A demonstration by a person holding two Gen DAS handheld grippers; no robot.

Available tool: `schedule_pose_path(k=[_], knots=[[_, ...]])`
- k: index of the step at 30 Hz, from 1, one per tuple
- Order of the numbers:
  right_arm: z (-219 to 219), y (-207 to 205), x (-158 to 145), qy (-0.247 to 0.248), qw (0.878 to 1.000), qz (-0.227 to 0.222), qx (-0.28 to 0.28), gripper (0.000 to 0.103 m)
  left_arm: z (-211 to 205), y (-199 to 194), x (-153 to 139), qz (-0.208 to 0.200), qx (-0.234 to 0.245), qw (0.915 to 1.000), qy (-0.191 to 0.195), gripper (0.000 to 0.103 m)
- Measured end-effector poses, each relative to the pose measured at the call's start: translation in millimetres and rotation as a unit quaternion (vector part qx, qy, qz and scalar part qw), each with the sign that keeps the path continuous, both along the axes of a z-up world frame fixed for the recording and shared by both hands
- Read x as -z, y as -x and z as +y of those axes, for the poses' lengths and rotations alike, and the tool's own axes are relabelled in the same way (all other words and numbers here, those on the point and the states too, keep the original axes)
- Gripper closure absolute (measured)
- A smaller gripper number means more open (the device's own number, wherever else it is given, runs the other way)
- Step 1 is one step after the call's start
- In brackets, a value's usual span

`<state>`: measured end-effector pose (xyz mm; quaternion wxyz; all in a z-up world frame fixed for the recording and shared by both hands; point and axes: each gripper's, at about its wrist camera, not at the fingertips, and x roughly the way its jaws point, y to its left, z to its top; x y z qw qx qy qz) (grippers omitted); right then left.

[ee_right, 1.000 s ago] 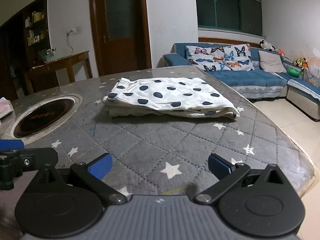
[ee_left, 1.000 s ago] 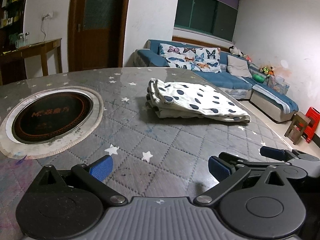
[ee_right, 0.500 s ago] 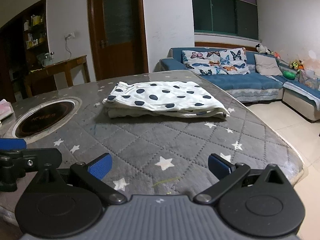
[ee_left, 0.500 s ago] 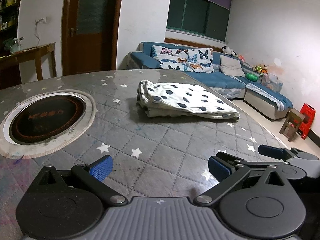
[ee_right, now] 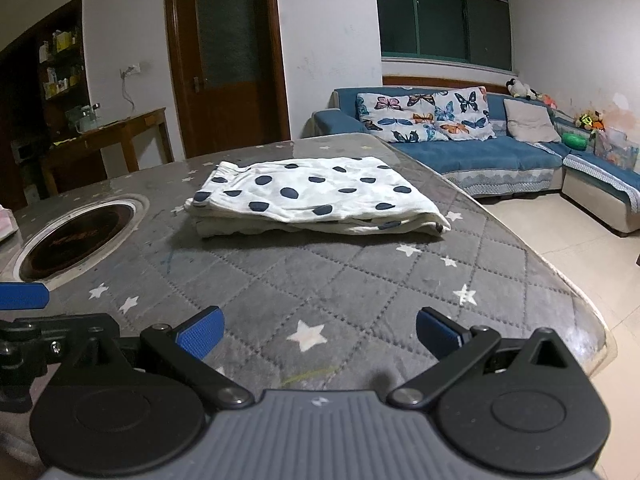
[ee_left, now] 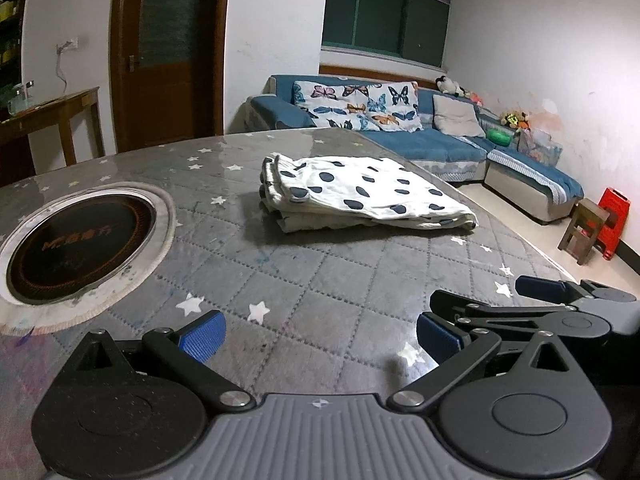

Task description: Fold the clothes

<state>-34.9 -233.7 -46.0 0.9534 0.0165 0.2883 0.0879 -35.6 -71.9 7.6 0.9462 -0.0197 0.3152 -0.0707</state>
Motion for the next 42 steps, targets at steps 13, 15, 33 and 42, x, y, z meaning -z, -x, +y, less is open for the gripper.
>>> schedule_pose_path(k=[13, 15, 33, 42], knots=[[-10.0, -47.6, 8.6, -0.002, 0.999, 0.027, 0.02, 0.0, -8.6, -47.9, 7.5, 0.025, 0.017, 0.9994, -0.018, 0.0], [-9.8, -54.4, 10.1, 0.002, 0.999, 0.029, 0.021, 0.0, -9.1, -54.0, 9.6, 0.029, 0.018, 0.9992, -0.019, 0.0], [-7.1, -96.2, 18.3, 0.014, 0.999, 0.046, 0.022, 0.0, -8.9, -88.6, 20.2, 0.054, 0.017, 0.9983, -0.017, 0.0], [-7.2, -107.7, 18.5, 0.015, 0.998, 0.048, 0.022, 0.0, -12.9, -99.1, 21.5, 0.059, 0.021, 0.9979, -0.018, 0.0]])
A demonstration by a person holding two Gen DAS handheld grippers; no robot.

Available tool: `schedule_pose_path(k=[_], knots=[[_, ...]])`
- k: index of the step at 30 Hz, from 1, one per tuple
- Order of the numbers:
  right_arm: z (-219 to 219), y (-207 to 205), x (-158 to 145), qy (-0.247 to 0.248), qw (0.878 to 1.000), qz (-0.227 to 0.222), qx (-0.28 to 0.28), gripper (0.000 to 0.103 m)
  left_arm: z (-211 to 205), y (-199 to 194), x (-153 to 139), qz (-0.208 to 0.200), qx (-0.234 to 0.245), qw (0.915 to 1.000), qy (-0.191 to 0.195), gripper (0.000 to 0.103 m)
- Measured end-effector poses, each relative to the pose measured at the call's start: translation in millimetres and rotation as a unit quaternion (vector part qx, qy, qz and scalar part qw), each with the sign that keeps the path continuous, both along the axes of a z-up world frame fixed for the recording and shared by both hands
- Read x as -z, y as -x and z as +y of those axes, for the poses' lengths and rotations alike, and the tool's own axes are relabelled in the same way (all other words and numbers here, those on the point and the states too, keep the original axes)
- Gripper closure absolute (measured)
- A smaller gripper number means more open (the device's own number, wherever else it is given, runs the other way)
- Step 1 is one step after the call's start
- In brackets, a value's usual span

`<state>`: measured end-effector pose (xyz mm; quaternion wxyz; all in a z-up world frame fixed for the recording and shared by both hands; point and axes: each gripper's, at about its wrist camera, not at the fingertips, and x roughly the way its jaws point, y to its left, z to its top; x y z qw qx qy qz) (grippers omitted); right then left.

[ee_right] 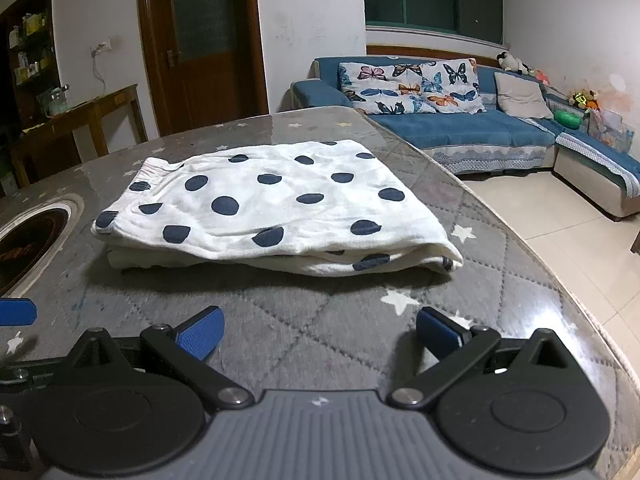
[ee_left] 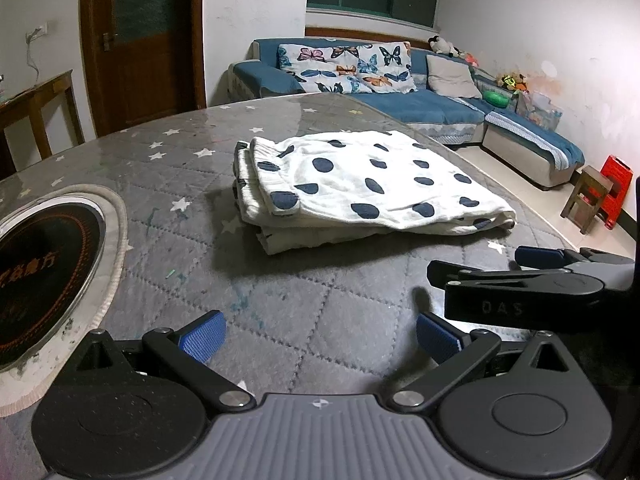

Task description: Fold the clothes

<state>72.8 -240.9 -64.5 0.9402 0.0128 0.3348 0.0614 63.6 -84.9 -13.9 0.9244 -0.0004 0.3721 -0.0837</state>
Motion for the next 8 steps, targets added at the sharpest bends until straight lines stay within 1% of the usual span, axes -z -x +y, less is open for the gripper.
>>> schedule_pose_path(k=[8], knots=[[-0.8, -6.5, -0.2, 0.004, 1.0, 0.0, 0.0, 0.0, -0.6, -4.4, 1.0, 0.003, -0.002, 1.0, -0.002, 0.0]])
